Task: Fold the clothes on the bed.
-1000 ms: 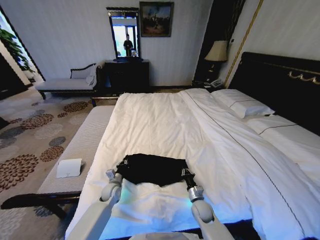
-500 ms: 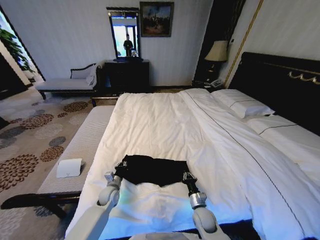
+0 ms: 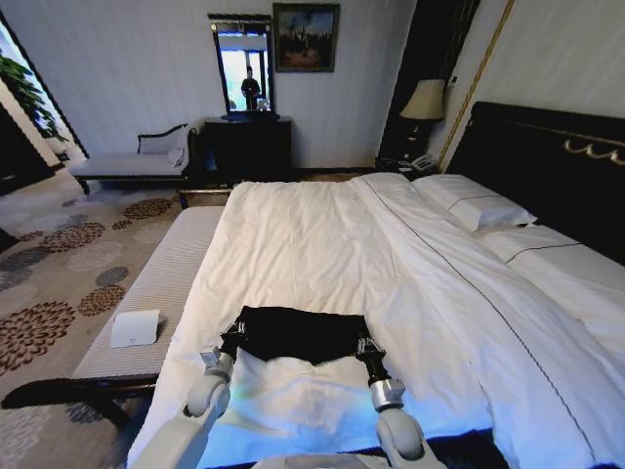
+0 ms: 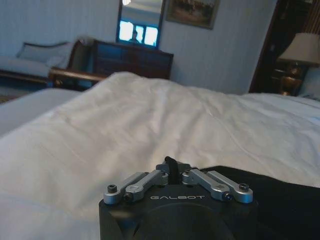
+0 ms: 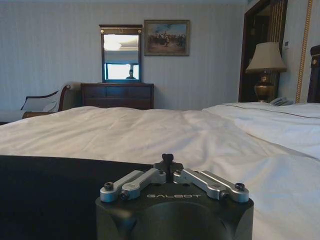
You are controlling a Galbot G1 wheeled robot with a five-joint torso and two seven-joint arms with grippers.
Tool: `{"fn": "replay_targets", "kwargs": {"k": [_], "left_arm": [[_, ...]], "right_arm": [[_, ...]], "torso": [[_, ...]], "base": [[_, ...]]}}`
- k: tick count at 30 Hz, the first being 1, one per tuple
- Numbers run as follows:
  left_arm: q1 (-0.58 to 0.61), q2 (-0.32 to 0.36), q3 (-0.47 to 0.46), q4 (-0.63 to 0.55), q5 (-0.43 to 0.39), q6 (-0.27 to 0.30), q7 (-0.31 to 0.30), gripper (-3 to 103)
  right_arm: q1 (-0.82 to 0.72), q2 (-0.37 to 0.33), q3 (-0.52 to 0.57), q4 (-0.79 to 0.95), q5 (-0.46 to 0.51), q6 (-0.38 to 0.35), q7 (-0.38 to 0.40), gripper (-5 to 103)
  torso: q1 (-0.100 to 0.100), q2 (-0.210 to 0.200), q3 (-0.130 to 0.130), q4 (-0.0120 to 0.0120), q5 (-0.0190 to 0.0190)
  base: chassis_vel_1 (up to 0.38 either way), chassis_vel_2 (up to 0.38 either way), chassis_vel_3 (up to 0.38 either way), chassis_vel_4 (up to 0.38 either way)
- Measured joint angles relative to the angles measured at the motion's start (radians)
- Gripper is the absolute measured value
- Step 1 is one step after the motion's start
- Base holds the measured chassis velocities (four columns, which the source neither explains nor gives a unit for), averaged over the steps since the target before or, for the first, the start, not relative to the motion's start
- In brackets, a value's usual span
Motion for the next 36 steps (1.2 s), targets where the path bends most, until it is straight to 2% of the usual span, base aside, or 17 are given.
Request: {"fn": "replay_targets", "kwargs": {"k": [3,4,8,9,12,13,14,15,18,19,20,21,24,25,28,31,36], "left_arm": [[0.08,-0.007,-0.044,-0.075,0.01,-0.001,-0.005,23],[0.08,-0.007,-0.044,-0.075,0.01,-0.001,-0.005,23],[0.168,-0.006,-0.108,-0.168,0.026,-0.01,0.004,39],[0.168,-0.006,-0.108,-0.168,0.026,-0.01,0.004,39],[0.212,-0.005,-0.16,-0.227,0.018,-0.012,0.007,55],[0.211,-0.003,-0.163,-0.235,0.018,-0.01,0.003,55],[0.202,0.001,-0.159,-0.24,0.02,-0.005,-0.004,60],[0.202,0.001,-0.159,-0.24,0.02,-0.005,-0.004,60],[0.14,0.007,-0.11,-0.24,0.045,0.025,-0.036,77],[0.112,0.007,-0.089,-0.235,0.048,0.038,-0.049,77],[0.079,0.008,-0.062,-0.228,0.05,0.055,-0.058,82],[0.079,0.008,-0.062,-0.228,0.05,0.055,-0.058,82],[-0.018,0.021,0.012,-0.19,0.052,0.074,-0.066,97],[-0.049,0.022,0.032,-0.168,0.052,0.077,-0.069,99],[-0.105,0.017,0.068,-0.121,0.042,0.088,-0.078,100],[-0.181,0.008,0.145,-0.044,0.049,0.093,-0.082,100],[-0.239,0.006,0.227,0.049,0.085,0.074,-0.058,100]], "right_arm": [[-0.04,0.005,0.004,0.029,-0.001,0.011,-0.001,16],[-0.04,0.005,0.004,0.029,-0.001,0.011,-0.001,16],[-0.111,0.008,0.025,0.083,0.005,0.028,-0.001,32],[-0.111,0.008,0.025,0.083,0.005,0.028,-0.001,32],[-0.179,-0.014,0.054,0.137,0.03,0.042,0.01,48],[-0.185,-0.022,0.058,0.152,0.036,0.04,0.014,54],[-0.186,-0.03,0.059,0.17,0.044,0.031,0.02,54],[-0.186,-0.03,0.059,0.17,0.044,0.031,0.02,54],[-0.151,-0.052,0.052,0.237,0.106,-0.037,0.054,71],[-0.133,-0.061,0.047,0.26,0.139,-0.065,0.067,71],[-0.11,-0.076,0.044,0.278,0.175,-0.095,0.078,77],[-0.11,-0.076,0.044,0.278,0.175,-0.095,0.078,77],[-0.034,-0.134,0.041,0.267,0.247,-0.153,0.09,93],[0.003,-0.157,0.037,0.24,0.266,-0.167,0.092,93],[0.077,-0.196,0.018,0.184,0.312,-0.195,0.104,99],[0.17,-0.233,-0.04,0.132,0.379,-0.25,0.111,100],[0.297,-0.224,-0.174,0.046,0.373,-0.268,0.103,100]], "torso": [[0.0,0.0,0.0,0.0003,0.0001],[0.0,0.0,0.0,0.0003,0.0001],[0.0,0.0,0.0,0.0004,0.0002],[0.0,0.0,0.0,0.0004,0.0002],[0.0,0.0,0.0,0.0003,0.0001],[0.0,0.0,0.0,0.0001,0.0001],[0.0,0.0,0.0,0.0002,0.0002],[0.0,0.0,0.0,0.0002,0.0002],[0.0,0.0,0.0,0.0003,0.0001],[0.0,0.0,0.0,0.0001,0.0001],[0.0,0.0,0.0,0.0002,0.0],[0.0,0.0,0.0,0.0002,0.0],[0.0,0.0,0.0,0.0,0.0002],[0.0,0.0,0.0,-0.0002,0.0003],[0.0,0.0,0.0,0.0002,0.0003],[0.0,0.0,0.0,0.0002,0.0],[0.0,0.0,0.0,0.0001,0.0001]], "base": [[0.0,0.0,0.0,0.0],[0.0,0.0,0.0,0.0],[0.0,0.0,0.0,0.0],[0.0,0.0,0.0,0.0],[0.0,0.0,0.0,0.0],[0.0,0.0,0.0,0.0],[0.0,0.0,0.0,0.0],[0.0,0.0,0.0,0.0],[0.0,0.0,0.0,0.0],[0.0,0.0,0.0,0.0],[0.0,0.0,0.0,0.0],[0.0,0.0,0.0,0.0],[0.0,0.0,0.0,0.0],[0.0,0.0,0.0,0.0],[0.0,0.0,0.0,0.0],[0.0,0.0,0.0,0.0],[0.0,0.0,0.0,0.0]]}}
